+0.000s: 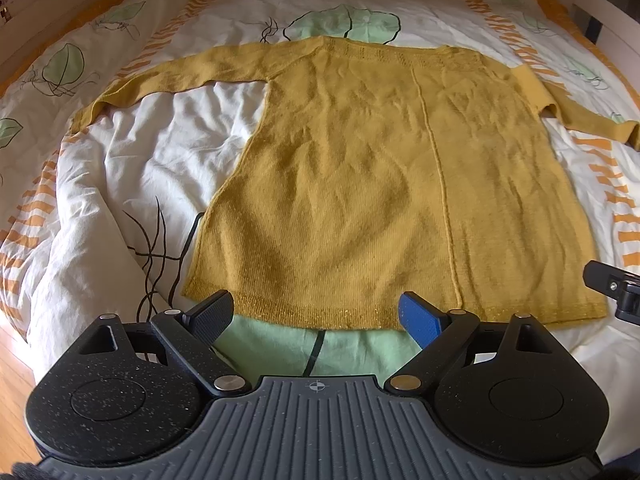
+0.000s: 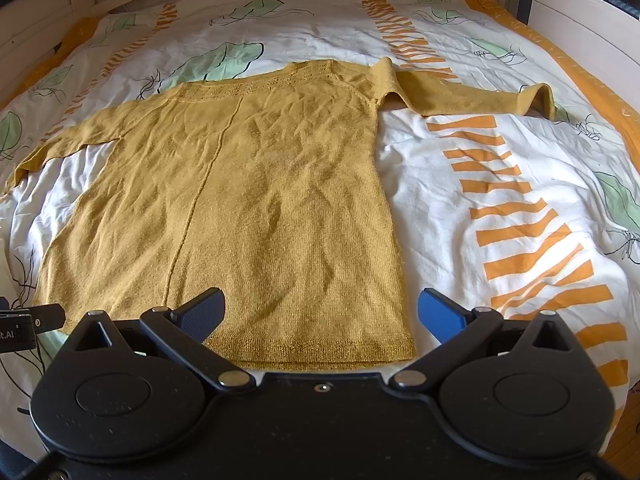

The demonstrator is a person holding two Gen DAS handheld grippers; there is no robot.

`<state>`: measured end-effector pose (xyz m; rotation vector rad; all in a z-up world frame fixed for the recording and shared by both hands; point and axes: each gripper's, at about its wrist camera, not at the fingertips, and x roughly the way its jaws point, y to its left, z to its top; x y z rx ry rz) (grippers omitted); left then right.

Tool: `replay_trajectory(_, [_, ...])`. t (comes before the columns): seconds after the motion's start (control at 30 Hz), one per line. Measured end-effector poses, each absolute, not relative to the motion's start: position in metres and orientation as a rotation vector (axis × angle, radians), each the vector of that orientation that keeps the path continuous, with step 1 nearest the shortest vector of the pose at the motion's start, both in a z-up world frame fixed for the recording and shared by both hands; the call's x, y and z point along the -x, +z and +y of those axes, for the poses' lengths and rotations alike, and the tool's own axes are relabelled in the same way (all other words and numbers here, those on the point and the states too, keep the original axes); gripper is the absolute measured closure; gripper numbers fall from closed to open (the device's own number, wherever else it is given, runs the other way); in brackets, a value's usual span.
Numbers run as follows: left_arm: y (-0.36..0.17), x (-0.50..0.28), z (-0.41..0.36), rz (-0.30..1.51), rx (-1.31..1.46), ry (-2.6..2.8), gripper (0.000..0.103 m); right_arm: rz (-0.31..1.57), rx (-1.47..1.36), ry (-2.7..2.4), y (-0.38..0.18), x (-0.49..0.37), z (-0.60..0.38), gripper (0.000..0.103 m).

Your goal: Fold small clothes

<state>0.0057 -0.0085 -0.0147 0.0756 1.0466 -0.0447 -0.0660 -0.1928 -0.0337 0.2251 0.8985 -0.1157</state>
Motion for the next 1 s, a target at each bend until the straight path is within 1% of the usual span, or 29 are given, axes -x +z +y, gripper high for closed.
replay_trajectory(0.57, [-0.018, -0.014, -0.007, 1.075, -0.062, -0.045, 0.013, 0.902, -0.246, -0.093, -0.037, 0.064, -0.193, 0.001])
replay_trajectory(0.83, [-0.011, -0.028, -0.009, 1.098, 0.017, -0.048, 0.014, 0.919, -0.279, -0.079, -0.04, 0.061, -0.199, 0.001])
replay_trajectory(1.0, [0.008, -0.041, -0.015, 1.083, 0.001, -0.071, 0.02, 0.96, -0.264, -0.062, -0.039, 0.053, -0.197, 0.001])
